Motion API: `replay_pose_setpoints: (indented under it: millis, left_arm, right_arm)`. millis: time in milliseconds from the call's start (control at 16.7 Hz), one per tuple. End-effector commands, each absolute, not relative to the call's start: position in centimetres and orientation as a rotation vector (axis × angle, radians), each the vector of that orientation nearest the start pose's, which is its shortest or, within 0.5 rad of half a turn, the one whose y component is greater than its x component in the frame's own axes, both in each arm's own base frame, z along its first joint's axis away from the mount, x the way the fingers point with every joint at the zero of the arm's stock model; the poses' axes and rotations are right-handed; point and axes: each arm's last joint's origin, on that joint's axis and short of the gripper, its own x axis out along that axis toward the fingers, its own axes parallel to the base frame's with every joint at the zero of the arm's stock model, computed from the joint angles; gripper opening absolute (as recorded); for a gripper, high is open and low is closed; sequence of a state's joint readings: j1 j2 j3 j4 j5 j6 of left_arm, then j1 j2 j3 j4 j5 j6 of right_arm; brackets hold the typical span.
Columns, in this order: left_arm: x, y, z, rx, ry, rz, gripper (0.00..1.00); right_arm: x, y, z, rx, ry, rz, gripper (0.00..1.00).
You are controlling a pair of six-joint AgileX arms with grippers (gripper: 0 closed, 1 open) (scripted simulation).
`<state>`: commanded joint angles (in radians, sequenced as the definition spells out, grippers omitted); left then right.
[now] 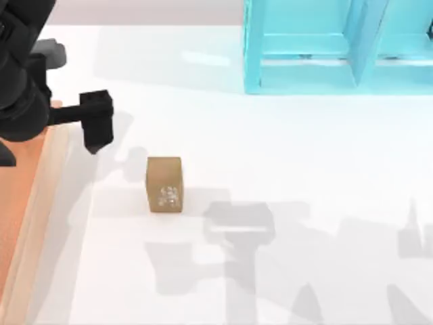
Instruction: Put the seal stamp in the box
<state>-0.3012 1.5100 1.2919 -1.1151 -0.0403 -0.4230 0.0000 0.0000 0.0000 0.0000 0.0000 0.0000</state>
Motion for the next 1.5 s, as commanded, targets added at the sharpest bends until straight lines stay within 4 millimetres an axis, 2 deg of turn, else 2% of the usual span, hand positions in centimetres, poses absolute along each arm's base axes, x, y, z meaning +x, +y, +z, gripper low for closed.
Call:
replay_pose_setpoints:
  millis: [120, 240, 420, 540, 660, 1020, 1140, 1500]
  left_arm:
    - [30.5, -11.1, 26.0, -0.082, 1.456, 0.065, 1.0]
    - [32.8, -14.0, 24.8, -0.038, 1.531, 0.054, 1.0]
    - [34.8, -17.8, 23.4, 0.005, 1.576, 0.022, 1.0]
    - [35.3, -19.5, 23.1, 0.018, 1.577, 0.0, 1.0]
    - [35.4, -20.1, 23.1, 0.02, 1.572, -0.012, 1.0]
    - [35.5, -19.9, 22.6, 0.019, 1.573, -0.01, 1.0]
    - [35.6, -20.0, 21.0, 0.021, 1.576, -0.011, 1.0]
    - [35.5, -20.1, 13.9, 0.018, 1.568, -0.014, 1.0]
  right_arm:
    - [10.6, -0.1, 16.0, 0.0, 0.0, 0.0, 1.0]
    - [10.6, -0.1, 16.0, 0.0, 0.0, 0.0, 1.0]
    - [10.6, -0.1, 16.0, 0.0, 0.0, 0.0, 1.0]
    - [10.6, -0.1, 16.0, 0.0, 0.0, 0.0, 1.0]
    - [10.6, -0.1, 16.0, 0.0, 0.0, 0.0, 1.0]
    - [10.6, -0.1, 16.0, 0.0, 0.0, 0.0, 1.0]
    - [10.6, -0.1, 16.0, 0.0, 0.0, 0.0, 1.0]
    - [10.6, -0.1, 16.0, 0.0, 0.0, 0.0, 1.0]
